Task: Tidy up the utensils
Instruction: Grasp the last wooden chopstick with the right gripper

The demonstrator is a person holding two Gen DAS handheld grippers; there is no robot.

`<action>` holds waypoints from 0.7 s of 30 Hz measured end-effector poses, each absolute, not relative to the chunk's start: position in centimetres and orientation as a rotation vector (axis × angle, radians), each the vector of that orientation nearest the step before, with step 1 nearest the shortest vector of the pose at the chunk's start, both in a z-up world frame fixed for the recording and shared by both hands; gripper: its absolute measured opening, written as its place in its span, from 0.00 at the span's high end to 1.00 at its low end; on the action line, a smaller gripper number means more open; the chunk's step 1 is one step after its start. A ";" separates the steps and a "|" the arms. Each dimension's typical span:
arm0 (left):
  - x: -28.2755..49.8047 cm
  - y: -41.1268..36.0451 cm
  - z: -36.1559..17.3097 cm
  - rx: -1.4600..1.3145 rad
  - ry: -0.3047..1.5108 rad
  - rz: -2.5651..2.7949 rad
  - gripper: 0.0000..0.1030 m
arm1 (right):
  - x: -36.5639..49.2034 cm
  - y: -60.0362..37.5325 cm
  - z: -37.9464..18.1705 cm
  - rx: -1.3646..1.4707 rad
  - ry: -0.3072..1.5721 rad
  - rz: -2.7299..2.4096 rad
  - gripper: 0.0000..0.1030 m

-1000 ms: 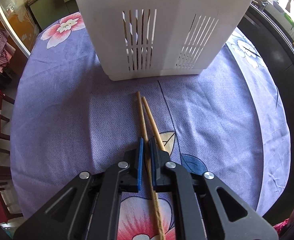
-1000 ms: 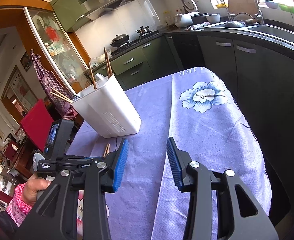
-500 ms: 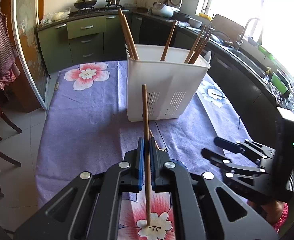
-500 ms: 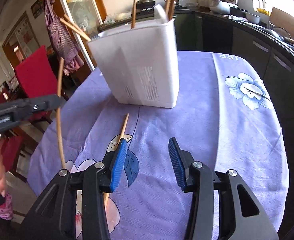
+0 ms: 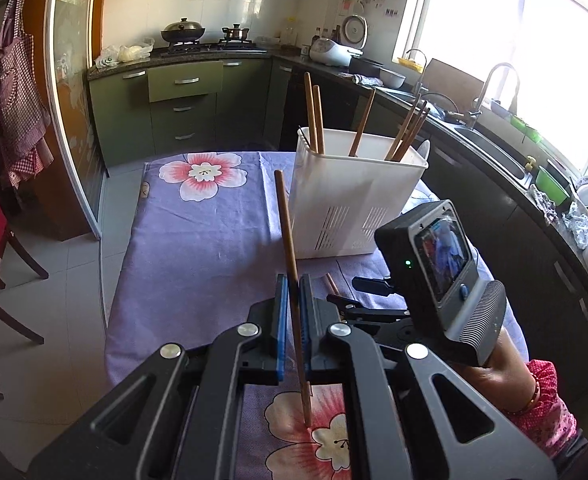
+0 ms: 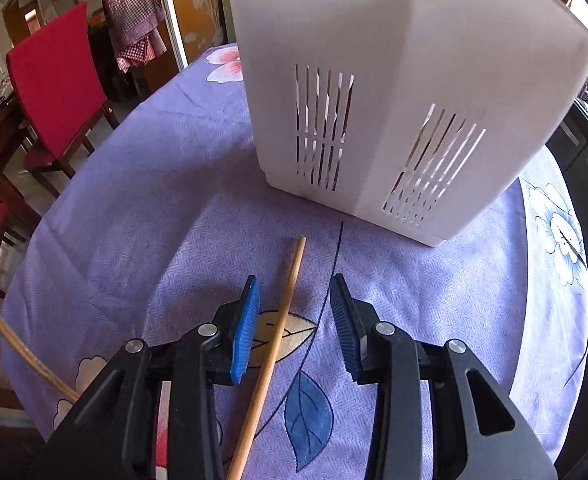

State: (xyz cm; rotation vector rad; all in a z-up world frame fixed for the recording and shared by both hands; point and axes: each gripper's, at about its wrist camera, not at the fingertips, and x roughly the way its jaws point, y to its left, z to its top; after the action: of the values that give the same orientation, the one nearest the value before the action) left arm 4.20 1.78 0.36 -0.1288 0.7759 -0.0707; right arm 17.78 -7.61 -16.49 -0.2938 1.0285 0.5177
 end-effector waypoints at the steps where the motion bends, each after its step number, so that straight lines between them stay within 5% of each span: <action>1: 4.1 1.8 0.4 -0.126 0.773 -0.072 0.94 | 18.0 -7.4 -16.7 -0.297 1.036 0.518 0.64; 6: 4.0 2.0 0.6 -0.118 0.762 -0.074 0.95 | 17.8 -6.7 -17.1 -0.307 1.044 0.521 0.67; 12: 4.0 1.5 0.6 -0.104 0.762 -0.077 0.95 | 18.0 -5.9 -17.2 -0.292 1.069 0.565 0.91; 21: 4.2 0.9 0.4 -0.094 0.782 -0.088 0.95 | 17.6 -10.4 -14.9 -0.103 1.038 0.597 0.92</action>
State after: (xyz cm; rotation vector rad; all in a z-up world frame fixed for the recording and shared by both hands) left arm 4.25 0.91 0.37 -0.0939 0.7825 -0.0883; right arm 17.61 -10.43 -14.90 -0.1033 1.0377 0.5973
